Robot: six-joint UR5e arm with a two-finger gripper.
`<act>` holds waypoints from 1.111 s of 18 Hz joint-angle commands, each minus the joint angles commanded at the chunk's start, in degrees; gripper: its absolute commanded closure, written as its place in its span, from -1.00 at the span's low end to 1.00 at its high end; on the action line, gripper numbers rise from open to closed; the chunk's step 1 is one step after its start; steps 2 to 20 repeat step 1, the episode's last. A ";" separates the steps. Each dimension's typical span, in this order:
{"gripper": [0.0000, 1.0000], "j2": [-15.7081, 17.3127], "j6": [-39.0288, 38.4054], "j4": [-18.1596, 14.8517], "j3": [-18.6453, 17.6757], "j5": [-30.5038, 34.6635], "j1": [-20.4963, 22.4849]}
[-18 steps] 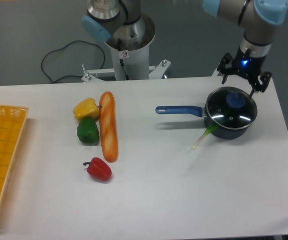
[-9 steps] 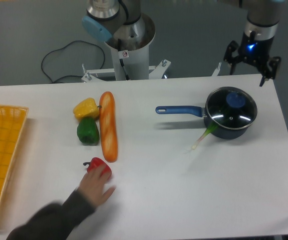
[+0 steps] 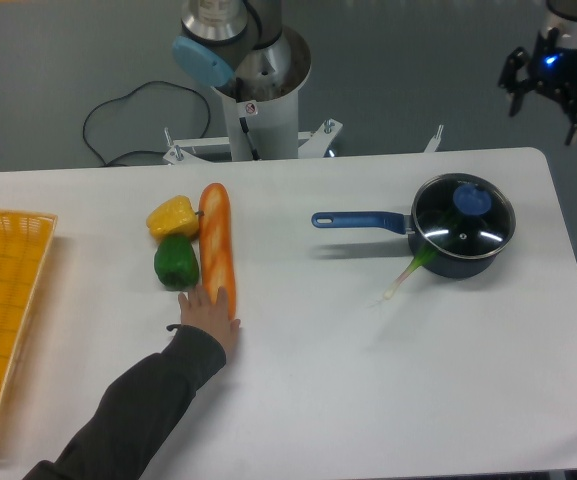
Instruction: Close the pot lid
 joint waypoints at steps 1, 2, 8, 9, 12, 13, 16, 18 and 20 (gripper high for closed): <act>-1.00 0.00 -0.35 -0.18 0.00 0.09 0.00; -1.00 0.00 -0.35 -0.18 0.00 0.09 0.00; -1.00 0.00 -0.35 -0.18 0.00 0.09 0.00; -1.00 0.00 -0.35 -0.18 0.00 0.09 0.00; -1.00 0.00 -0.35 -0.18 0.00 0.09 0.00; -1.00 0.00 -0.35 -0.18 0.00 0.09 0.00; -1.00 0.00 -0.35 -0.18 0.00 0.09 0.00; -1.00 0.00 -0.35 -0.18 0.00 0.09 0.00; -1.00 0.00 -0.35 -0.18 0.00 0.09 0.00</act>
